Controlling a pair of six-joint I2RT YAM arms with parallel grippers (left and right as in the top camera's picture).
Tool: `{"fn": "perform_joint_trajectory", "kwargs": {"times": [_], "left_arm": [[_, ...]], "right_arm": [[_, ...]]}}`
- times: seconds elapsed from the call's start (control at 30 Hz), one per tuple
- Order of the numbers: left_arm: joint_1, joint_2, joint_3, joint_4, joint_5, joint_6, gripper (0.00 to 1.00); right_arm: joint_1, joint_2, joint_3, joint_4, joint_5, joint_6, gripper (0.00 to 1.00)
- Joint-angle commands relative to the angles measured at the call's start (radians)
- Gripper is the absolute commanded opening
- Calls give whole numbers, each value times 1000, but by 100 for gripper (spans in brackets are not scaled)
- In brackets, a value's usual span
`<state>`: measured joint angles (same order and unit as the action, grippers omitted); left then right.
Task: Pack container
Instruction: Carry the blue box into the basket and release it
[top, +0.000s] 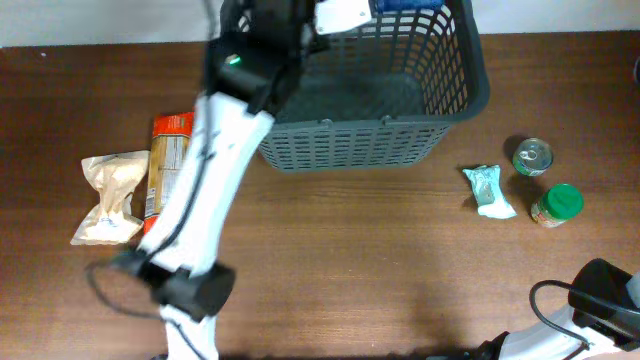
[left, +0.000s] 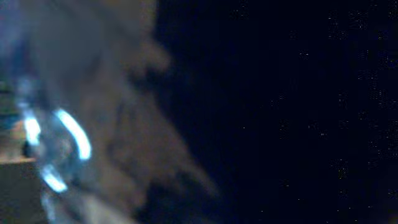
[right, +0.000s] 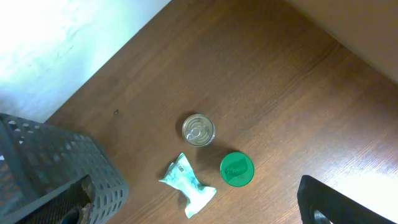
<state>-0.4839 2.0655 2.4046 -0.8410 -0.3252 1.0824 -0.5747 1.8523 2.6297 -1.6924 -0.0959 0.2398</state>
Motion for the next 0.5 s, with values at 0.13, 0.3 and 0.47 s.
{"fn": "perform_joint_trajectory", "kwargs": {"times": [0.13,0.3,0.47], "left_arm": [[2,229,-1,39,-42,-37,2],[5,312,-1,40,-38,-156,2],[5,328,-1,40,-23,-187,30]], "right_arm": [[-3,2,-2,-6,-5,8,99],[-3,2,-2,-6,-5,8,99],[-3,2,-2,-6,-5,8,99]]}}
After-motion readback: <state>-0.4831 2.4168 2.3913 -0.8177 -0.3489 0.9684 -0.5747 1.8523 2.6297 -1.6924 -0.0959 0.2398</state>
